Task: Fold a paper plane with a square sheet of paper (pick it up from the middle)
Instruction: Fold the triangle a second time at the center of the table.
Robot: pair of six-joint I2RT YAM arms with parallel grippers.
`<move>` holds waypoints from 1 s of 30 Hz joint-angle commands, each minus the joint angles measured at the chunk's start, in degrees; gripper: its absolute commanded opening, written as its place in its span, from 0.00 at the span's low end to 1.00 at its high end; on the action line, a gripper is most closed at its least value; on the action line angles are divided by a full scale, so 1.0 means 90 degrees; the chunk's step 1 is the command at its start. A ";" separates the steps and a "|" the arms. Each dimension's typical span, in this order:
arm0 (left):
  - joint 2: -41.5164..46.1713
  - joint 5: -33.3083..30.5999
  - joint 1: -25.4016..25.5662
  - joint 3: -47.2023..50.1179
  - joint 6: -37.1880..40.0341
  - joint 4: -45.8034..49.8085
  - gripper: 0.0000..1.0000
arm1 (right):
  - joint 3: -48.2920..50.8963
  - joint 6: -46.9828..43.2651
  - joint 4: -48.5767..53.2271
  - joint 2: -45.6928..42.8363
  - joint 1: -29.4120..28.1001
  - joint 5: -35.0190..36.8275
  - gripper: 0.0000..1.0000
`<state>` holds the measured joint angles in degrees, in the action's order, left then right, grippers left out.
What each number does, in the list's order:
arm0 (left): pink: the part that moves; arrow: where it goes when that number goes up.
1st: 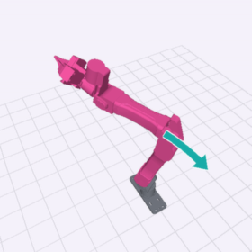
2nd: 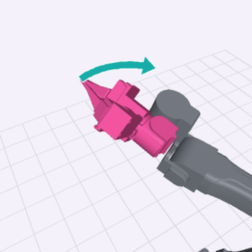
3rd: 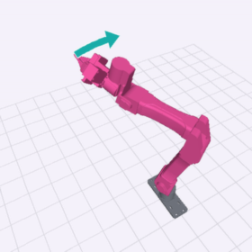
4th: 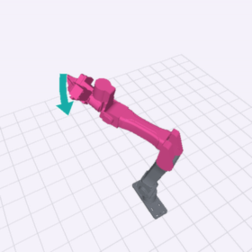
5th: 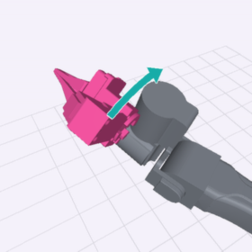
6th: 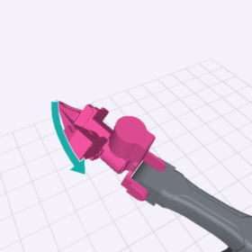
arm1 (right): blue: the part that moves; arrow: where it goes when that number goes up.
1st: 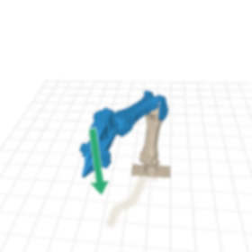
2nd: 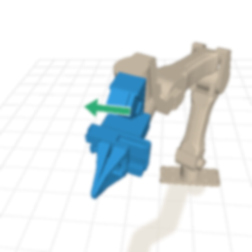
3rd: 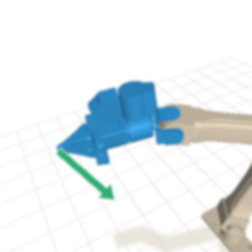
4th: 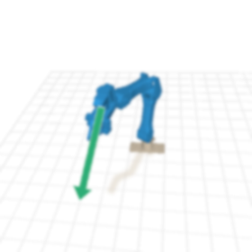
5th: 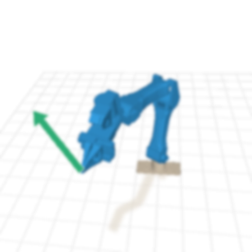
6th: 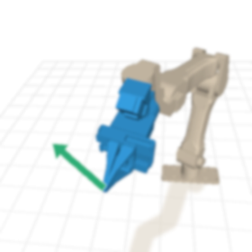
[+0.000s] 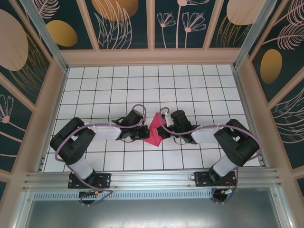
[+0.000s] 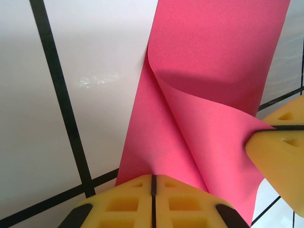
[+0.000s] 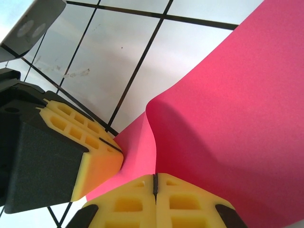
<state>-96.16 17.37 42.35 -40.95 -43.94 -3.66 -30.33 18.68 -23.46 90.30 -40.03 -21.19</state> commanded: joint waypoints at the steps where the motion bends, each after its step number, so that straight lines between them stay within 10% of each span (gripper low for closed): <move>1: -0.0439 -0.0559 0.0027 0.0185 0.0157 0.0817 0.10 | 0.0079 -0.0453 -0.0215 -0.0071 0.0063 0.0165 0.01; 30: -0.0264 -0.0496 0.0023 0.0182 0.0151 0.0778 0.13 | 0.0372 -0.0779 -0.0836 0.0275 -0.0005 0.0186 0.02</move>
<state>-96.16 17.34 42.35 -40.95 -43.72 -3.66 -27.46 13.56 -28.40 92.16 -39.75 -20.32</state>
